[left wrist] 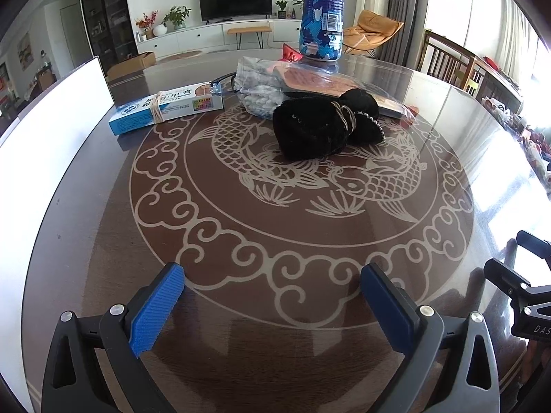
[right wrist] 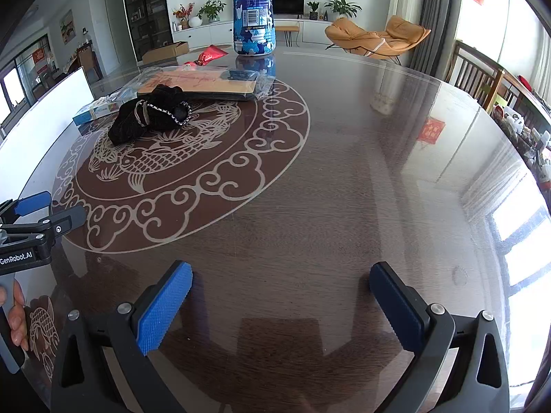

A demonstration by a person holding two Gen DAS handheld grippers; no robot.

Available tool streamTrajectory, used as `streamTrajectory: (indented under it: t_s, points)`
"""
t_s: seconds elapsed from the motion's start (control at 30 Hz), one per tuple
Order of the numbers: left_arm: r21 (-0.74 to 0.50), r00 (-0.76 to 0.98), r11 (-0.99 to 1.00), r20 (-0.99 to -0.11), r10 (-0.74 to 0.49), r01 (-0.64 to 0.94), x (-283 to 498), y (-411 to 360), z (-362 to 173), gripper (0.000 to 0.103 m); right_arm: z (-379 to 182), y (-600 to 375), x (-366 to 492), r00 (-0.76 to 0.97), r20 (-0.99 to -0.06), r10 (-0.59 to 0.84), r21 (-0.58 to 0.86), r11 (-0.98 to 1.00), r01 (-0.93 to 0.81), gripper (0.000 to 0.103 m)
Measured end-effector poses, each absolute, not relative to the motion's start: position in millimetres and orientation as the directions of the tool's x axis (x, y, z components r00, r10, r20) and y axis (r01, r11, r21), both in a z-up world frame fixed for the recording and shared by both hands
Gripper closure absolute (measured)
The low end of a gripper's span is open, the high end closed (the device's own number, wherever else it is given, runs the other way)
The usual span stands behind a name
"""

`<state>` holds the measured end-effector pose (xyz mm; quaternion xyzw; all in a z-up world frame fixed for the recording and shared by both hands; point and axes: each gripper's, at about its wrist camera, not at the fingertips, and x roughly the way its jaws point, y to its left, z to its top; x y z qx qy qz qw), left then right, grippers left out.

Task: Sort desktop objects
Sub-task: 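Move both open tools back over the table, then reach the left tool toward the black velvet pouch beside the comb bag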

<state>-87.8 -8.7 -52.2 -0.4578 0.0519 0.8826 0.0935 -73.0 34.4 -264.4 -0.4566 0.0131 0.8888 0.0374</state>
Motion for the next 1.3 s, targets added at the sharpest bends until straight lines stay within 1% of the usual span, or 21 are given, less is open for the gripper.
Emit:
streamTrajectory:
  t_s: [0.53, 0.7, 0.8, 0.87, 0.97, 1.1, 1.13, 1.17, 1.2, 1.27, 1.3]
  points:
    - [0.006, -0.563, -0.977, -0.818, 0.119, -0.214, -88, -9, -53, 0.0, -265, 34, -73, -0.58, -0.813, 0.054, -0.011, -0.997, -0.078, 0.0]
    - [0.005, -0.545, -0.964, -0.825, 0.146, -0.266, -93, -7, -52, 0.0, -265, 34, -73, -0.58, -0.813, 0.054, -0.011, -0.997, -0.078, 0.0]
    - [0.004, -0.507, -0.956, -0.849, 0.152, -0.295, -106, -8, -51, 0.0, -265, 34, -73, -0.58, -0.813, 0.054, -0.01, -0.997, -0.078, 0.0]
    - [-0.014, -0.5, -0.956, -0.85, 0.165, -0.292, -117, -11, -44, 0.0, -265, 34, -73, -0.58, -0.813, 0.054, -0.01, -0.997, -0.078, 0.0]
    - [-0.029, -0.532, -0.965, -0.83, 0.169, -0.261, -134, -17, -25, 0.0, -265, 34, -73, -0.58, -0.813, 0.054, -0.011, -0.997, -0.078, 0.0]
    - [-0.144, -0.534, -0.971, -0.815, 0.226, -0.192, -161, -25, -8, 0.0, -264, 34, -73, -0.58, -0.813, 0.054, -0.011, -0.997, -0.078, 0.0]
    - [-0.155, -0.541, -0.97, -0.808, 0.233, -0.187, -168, -22, -5, 0.0, -264, 33, -73, -0.58, -0.813, 0.054, -0.011, -0.997, -0.078, 0.0]
    - [-0.139, -0.557, -0.973, -0.801, 0.219, -0.184, -175, -17, 0, 0.0, -264, 34, -73, -0.58, -0.813, 0.054, -0.011, -0.997, -0.078, 0.0]
    - [-0.097, -0.586, -0.98, -0.789, 0.182, -0.173, -183, -12, 6, 0.0, -264, 34, -73, -0.58, -0.813, 0.054, -0.011, -0.997, -0.078, 0.0]
    - [-0.008, -0.643, -0.994, -0.762, 0.079, -0.112, -198, -5, 13, 0.0, -264, 34, -73, -0.58, -0.813, 0.054, -0.011, -0.997, -0.078, 0.0]
    - [0.01, -0.652, -0.997, -0.757, 0.039, -0.071, -206, -4, 12, 0.0, -264, 34, -73, -0.58, -0.813, 0.054, -0.011, -0.997, -0.078, 0.0]
